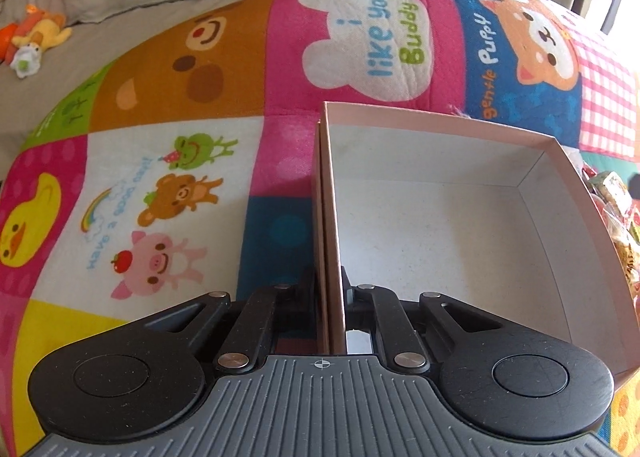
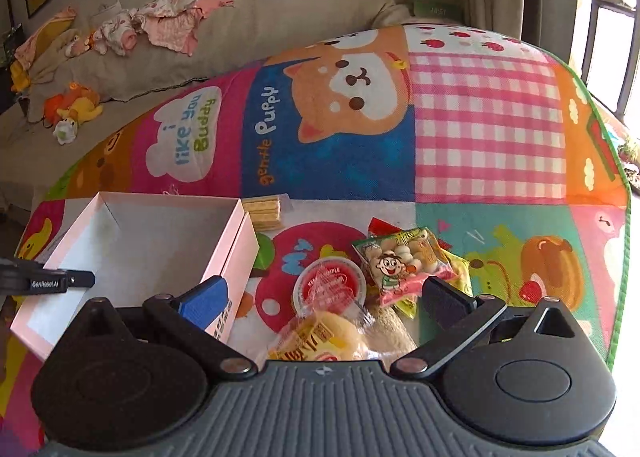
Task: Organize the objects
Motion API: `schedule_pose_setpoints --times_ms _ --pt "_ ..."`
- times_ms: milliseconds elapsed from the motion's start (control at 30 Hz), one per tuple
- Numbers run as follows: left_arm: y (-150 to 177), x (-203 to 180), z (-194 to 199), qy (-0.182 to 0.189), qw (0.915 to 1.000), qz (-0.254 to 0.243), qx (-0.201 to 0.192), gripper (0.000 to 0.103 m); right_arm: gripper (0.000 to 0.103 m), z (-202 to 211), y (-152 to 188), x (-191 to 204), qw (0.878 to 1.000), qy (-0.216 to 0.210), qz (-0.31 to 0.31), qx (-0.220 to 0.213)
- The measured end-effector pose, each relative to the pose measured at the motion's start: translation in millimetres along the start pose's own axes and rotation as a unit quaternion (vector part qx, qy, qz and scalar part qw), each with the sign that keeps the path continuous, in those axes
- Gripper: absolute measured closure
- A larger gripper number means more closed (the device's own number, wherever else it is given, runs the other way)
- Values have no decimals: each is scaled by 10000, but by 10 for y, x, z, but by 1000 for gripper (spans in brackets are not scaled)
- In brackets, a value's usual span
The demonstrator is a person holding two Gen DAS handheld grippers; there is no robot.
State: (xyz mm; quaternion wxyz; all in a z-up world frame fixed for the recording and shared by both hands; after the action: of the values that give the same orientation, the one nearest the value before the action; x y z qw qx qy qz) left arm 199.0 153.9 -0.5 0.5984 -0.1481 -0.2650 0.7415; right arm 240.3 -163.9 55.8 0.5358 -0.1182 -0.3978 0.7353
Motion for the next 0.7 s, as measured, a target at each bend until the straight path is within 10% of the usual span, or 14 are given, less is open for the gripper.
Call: schedule_pose_setpoints --times_ms 167,433,700 --pt "-16 27 -31 120 9999 74 -59 91 12 -531 -413 -244 9885 -740 -1289 294" --pt "-11 39 -47 205 9995 206 -96 90 35 -1385 -521 -516 9257 -1344 -3475 649" --pt "-16 55 -61 245 9991 319 -105 90 98 -1459 -537 -506 9347 -1170 -3328 435"
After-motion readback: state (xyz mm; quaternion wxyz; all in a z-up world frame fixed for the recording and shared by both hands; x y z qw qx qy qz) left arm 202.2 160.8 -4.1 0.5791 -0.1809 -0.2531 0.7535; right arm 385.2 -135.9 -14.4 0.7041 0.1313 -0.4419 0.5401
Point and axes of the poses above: each gripper's, at about its wrist camera, not at the fingertips, and z roughly against the way its jaws point, x to its left, y to its underside, the point moved 4 cm from there along -z, roughly the way its jaws point, and after that the axes turned 14 degrees about -y, right-handed, at the moved point
